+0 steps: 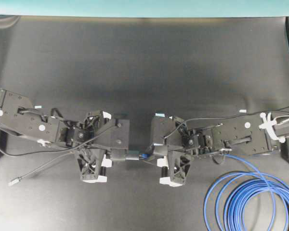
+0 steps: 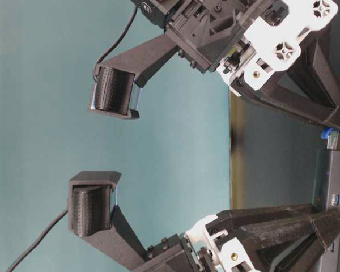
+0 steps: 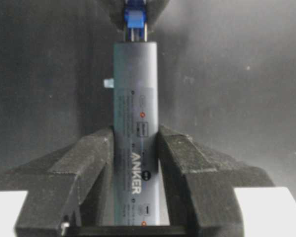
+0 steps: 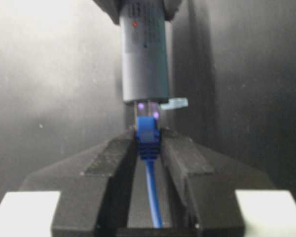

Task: Insert the LAN cable into the hub.
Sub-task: 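Push the blue plug with the right gripper into the hub port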

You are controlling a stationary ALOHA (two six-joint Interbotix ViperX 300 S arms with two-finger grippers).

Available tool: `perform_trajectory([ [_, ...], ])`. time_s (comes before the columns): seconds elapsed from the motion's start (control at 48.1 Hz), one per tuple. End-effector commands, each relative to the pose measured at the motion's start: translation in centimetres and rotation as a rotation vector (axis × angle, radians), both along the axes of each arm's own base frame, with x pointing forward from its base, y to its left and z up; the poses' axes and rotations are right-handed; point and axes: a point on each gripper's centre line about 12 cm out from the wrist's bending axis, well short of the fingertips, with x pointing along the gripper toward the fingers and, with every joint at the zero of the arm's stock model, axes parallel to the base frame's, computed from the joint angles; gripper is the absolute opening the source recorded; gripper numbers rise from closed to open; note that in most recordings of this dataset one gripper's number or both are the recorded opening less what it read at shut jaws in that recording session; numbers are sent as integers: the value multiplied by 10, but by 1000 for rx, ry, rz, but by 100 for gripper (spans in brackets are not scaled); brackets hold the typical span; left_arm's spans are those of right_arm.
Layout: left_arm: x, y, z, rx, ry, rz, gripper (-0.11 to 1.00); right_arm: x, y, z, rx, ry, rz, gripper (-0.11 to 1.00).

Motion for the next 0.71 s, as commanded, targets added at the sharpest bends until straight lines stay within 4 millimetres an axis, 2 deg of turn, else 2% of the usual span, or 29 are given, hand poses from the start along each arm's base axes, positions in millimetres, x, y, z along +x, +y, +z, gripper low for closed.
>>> perform_trajectory([
  [0.0, 11, 1, 16, -1, -60, 0, 28, 12, 0, 16, 3, -62, 1, 14],
  [0.686, 25, 11, 24, 20, -114, 7, 28, 19, -8, 19, 15, -109, -26, 14],
])
